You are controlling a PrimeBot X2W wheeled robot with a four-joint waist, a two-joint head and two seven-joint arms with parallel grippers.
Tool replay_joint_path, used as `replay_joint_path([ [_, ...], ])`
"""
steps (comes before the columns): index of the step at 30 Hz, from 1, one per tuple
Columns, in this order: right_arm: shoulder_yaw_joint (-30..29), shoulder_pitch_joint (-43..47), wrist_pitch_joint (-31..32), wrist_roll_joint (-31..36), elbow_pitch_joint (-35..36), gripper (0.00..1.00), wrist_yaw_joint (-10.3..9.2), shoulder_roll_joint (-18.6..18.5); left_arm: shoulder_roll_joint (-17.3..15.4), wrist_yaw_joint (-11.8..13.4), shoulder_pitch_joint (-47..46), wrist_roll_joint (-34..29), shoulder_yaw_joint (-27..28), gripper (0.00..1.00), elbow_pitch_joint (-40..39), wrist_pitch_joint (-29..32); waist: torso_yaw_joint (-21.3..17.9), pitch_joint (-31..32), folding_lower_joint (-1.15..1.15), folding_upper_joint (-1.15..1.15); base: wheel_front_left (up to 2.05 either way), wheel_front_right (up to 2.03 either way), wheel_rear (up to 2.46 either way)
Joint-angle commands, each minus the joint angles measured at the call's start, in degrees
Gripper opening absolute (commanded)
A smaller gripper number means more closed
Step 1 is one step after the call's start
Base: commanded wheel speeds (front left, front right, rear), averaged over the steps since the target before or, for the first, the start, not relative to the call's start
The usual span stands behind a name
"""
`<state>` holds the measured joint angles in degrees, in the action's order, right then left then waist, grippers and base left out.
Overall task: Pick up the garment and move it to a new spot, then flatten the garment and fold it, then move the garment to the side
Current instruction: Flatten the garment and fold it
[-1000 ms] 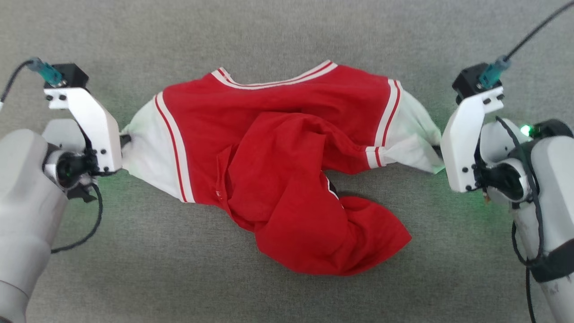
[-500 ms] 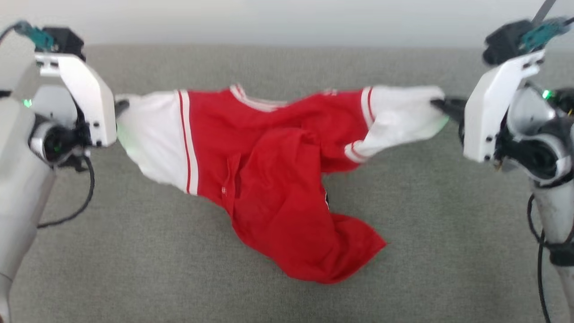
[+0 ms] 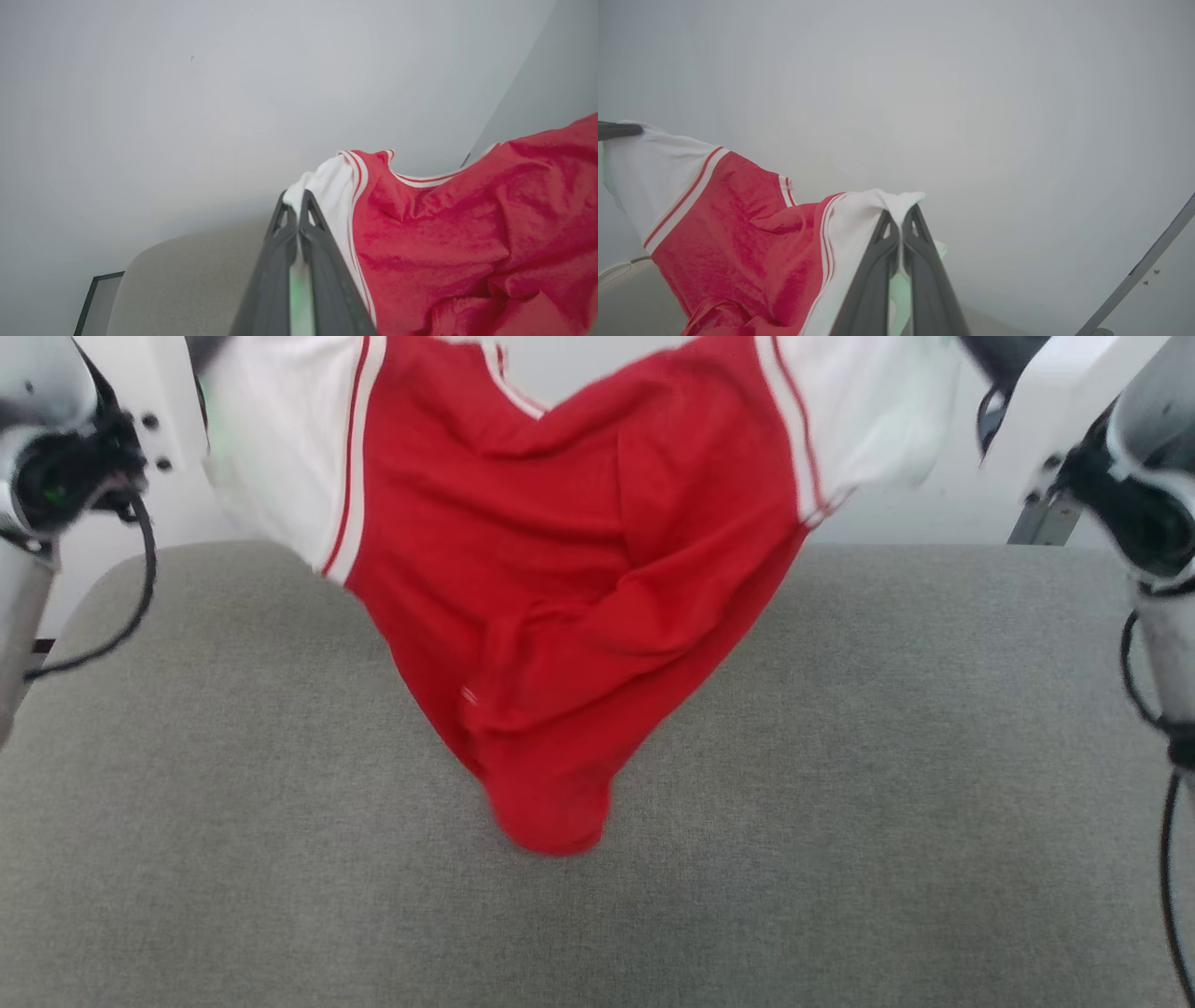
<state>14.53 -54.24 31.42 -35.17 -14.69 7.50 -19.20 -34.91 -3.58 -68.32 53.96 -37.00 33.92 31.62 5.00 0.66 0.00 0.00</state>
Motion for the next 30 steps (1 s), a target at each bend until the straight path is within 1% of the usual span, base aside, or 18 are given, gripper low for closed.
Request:
replay_joint_path([
  [1,0.00,-0.95,-0.94,0.29,-0.31,0.00,-0.02,-0.31,-0.35,0.17,-1.16,-0.20,0.23,0.00,-0.33,-0.53,-0.12,0.37,0.00,0.00,0.00,0.00,0.00],
  [7,1.79,-5.27,-6.24,-0.91,-3.85,0.00,-0.02,-0.55,-0.29,1.17,-2.81,-0.68,0.91,0.00,-2.23,-1.70,-0.26,1.21,0.00,0.00,0.00,0.00,0.00],
  [13,2.95,-7.66,-8.35,-2.66,-6.12,0.00,-0.02,-0.58,-0.73,2.22,-3.17,-0.45,1.63,0.00,-3.77,-2.35,-0.71,1.49,0.00,0.00,0.00,0.00,0.00],
  [18,3.15,-9.04,-10.52,-0.11,-8.57,0.00,-0.02,-0.84,-0.17,2.98,-3.18,-0.87,1.61,0.00,-3.73,-3.54,-0.87,0.21,0.00,0.00,0.00,0.00,0.00],
  [21,2.87,-11.17,-12.76,1.70,-11.25,0.00,-0.02,0.02,0.24,3.52,-4.62,-1.44,2.05,0.00,-2.95,-5.20,-0.95,-2.06,0.00,0.00,0.00,0.00,0.00],
  [24,3.36,-14.29,-15.83,4.55,-14.22,0.00,-0.02,0.70,1.15,3.22,-6.51,-2.44,2.35,0.00,-1.56,-7.42,-1.03,-5.54,0.00,0.00,0.00,0.00,0.00],
  [30,4.19,-23.38,-24.27,12.07,-22.92,0.00,-0.03,2.98,2.87,2.06,-13.64,-5.97,2.77,0.00,3.07,-15.13,-1.45,-13.26,0.00,0.00,0.00,0.00,0.00],
])
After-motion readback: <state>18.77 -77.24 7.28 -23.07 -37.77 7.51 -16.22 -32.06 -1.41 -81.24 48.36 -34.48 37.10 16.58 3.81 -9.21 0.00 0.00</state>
